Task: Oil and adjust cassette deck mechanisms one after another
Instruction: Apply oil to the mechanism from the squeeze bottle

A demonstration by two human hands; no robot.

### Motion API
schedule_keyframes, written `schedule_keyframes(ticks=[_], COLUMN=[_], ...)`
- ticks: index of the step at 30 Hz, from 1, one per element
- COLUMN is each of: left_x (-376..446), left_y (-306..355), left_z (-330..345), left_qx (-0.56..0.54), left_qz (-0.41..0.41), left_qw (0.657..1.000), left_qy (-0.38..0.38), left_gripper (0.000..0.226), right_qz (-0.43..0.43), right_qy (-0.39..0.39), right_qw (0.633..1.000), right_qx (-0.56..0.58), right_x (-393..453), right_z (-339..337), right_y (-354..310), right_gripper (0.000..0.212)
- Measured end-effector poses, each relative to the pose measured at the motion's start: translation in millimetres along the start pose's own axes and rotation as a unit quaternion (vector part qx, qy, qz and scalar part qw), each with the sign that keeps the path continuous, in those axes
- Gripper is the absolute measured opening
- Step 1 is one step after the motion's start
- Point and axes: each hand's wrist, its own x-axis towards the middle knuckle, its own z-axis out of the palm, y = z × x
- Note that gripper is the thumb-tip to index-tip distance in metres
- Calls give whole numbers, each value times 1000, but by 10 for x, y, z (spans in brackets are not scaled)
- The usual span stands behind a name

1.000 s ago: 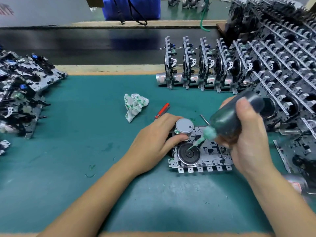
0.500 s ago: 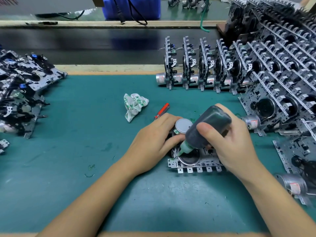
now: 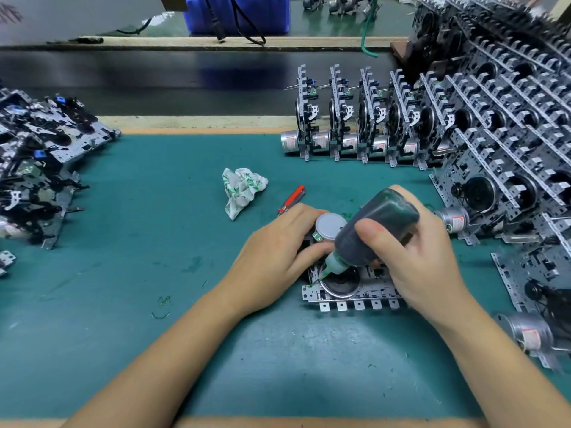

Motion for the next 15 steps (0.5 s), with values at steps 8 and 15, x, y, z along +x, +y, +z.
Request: schedule_keyframes(ticks=[8,15], left_x=[1,-2], left_y=[2,-19], left_z=[2,17], left_qx=[-2,3], left_qz=[2,7], left_qw=[1000,1000], left_qy=[5,12], left_gripper=[48,46], right_qz=[5,86], right_qy=[-6,54], right_qw=[1000,984], right_qx=[18,148], right_x=[-3,26], right_z=[3,-36], right_y=[-16,-50], right_gripper=[29,13])
